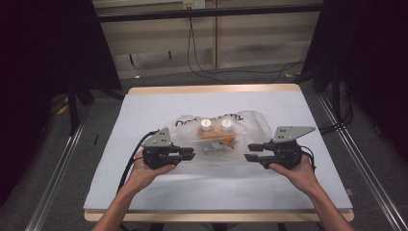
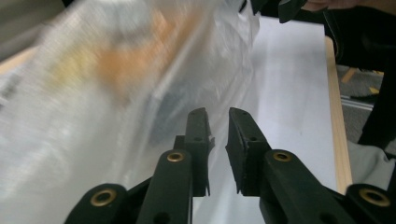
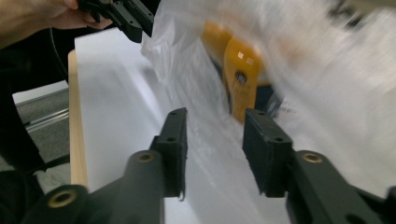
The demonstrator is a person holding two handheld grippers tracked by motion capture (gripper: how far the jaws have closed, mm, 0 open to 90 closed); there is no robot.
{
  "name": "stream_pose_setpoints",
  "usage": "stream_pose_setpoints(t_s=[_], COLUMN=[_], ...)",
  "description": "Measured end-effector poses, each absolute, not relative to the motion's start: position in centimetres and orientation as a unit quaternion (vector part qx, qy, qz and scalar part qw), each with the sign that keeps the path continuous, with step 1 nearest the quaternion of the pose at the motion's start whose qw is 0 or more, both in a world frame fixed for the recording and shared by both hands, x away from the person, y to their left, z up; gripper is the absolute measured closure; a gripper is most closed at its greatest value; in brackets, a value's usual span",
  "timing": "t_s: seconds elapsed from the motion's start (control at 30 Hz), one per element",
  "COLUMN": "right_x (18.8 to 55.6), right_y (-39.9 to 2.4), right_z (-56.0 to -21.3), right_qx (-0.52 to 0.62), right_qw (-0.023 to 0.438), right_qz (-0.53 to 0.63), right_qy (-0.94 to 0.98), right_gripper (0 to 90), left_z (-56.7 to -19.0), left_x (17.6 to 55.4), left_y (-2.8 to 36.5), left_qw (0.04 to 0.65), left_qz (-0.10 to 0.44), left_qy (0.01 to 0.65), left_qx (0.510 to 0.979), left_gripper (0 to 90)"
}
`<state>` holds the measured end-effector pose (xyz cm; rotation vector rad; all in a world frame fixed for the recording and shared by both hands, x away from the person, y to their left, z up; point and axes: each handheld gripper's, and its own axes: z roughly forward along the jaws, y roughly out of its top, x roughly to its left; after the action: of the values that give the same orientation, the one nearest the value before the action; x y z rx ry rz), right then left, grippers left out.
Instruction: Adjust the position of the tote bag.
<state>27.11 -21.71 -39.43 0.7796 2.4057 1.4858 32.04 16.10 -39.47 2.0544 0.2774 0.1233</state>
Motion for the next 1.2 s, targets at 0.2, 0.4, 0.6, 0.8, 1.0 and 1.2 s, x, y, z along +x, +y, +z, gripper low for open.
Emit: stream_pose_setpoints(t_s=[0.2, 0.4, 0.6, 0.8, 1.0, 1.2], right_x=[26.9, 27.6, 29.8, 31.4, 32.5, 33.9], right_y=[-22.2, -22.3, -22.2, -21.0, -20.8, -21.0], right_z=[-37.0, -35.5, -36.7, -38.1, -38.6, -37.1], right_qx=[0.250, 0.254, 0.265, 0.272, 0.278, 0.272], right_qw=[0.119, 0.145, 0.152, 0.156, 0.151, 0.123], right_qz=[0.527, 0.523, 0.501, 0.461, 0.460, 0.497], right_qy=[0.804, 0.800, 0.810, 0.830, 0.829, 0.815], right_gripper=[67.1, 51.9, 35.3, 40.8, 75.1, 90.0], left_z=[-37.7, -37.3, -38.9, -39.8, -38.9, -37.7], left_x=[32.6, 33.8, 35.3, 36.4, 37.2, 38.3], left_y=[17.2, 17.5, 16.4, 15.6, 15.9, 16.3], left_qw=[0.531, 0.522, 0.485, 0.463, 0.476, 0.497], left_qz=[0.073, 0.102, 0.098, 0.104, 0.097, 0.097], left_qy=[0.124, 0.150, 0.154, 0.164, 0.153, 0.161], left_qx=[0.835, 0.833, 0.855, 0.865, 0.860, 0.847], left_gripper=[68.7, 55.7, 35.3, 49.5, 84.1, 90.0])
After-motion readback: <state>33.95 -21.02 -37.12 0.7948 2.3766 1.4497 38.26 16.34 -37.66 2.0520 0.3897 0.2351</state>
